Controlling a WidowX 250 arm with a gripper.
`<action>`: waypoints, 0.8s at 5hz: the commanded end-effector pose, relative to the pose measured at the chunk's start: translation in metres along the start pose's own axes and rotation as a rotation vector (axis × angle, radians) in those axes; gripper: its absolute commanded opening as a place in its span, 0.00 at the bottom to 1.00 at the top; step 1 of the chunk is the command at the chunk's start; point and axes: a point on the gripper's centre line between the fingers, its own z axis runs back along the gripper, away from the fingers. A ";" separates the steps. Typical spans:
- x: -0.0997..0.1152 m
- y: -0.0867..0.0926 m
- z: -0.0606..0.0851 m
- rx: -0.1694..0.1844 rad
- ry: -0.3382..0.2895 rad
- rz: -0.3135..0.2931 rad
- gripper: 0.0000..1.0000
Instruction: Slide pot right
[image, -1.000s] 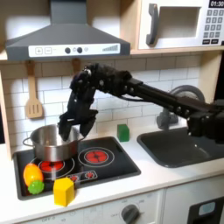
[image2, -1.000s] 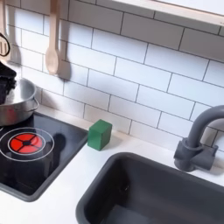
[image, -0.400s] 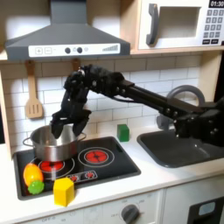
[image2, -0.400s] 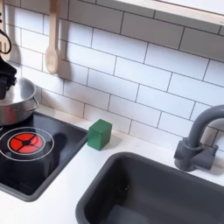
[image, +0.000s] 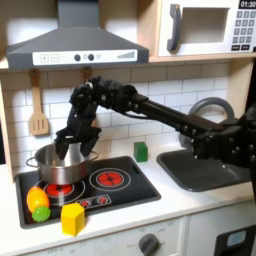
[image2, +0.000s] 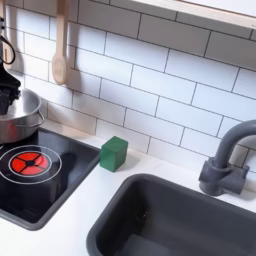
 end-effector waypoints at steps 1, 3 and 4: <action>0.010 -0.003 -0.004 -0.004 -0.004 -0.010 1.00; 0.015 -0.008 -0.016 -0.018 0.004 -0.028 1.00; 0.017 -0.014 -0.017 -0.026 0.000 -0.041 1.00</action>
